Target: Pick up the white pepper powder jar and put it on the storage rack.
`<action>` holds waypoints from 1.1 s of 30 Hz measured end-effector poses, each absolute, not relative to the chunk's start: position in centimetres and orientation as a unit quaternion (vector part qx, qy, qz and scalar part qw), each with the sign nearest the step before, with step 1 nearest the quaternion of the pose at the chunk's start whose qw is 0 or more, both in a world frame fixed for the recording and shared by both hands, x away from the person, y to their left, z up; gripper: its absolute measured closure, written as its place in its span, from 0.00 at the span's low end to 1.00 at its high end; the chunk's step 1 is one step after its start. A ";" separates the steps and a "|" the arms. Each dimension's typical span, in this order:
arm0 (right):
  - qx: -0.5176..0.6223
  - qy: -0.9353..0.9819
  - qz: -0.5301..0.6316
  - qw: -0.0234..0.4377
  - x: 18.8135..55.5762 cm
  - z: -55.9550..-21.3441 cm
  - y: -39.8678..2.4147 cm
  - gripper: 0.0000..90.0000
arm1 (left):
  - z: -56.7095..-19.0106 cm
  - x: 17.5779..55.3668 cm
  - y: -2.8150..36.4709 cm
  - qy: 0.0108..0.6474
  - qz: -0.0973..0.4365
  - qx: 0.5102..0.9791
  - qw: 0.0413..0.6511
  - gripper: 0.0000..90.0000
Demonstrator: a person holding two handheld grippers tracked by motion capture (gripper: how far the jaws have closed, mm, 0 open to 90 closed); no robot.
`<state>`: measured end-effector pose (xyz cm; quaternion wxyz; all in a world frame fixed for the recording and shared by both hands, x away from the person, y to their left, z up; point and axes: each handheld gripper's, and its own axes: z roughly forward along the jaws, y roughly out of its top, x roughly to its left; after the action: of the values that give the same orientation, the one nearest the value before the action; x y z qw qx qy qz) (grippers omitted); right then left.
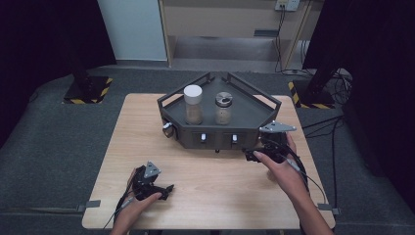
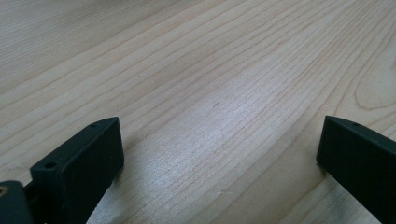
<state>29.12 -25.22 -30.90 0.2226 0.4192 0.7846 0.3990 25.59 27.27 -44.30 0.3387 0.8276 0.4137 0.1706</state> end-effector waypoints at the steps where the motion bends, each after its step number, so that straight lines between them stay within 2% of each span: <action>1: 0.419 0.785 0.398 0.223 29.0 -30.9 -25.4 0.03 | -44.3 25.6 27.3 0.414 0.171 0.828 0.339 0.00; 33: 0.446 0.768 0.397 0.233 25.4 -33.0 -30.4 0.03 | -44.3 25.6 27.2 0.414 0.171 0.828 0.338 0.00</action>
<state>25.39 -30.36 -33.02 0.2328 0.4461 0.7678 0.3966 25.59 27.23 -44.28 0.3380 0.8276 0.4143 0.1708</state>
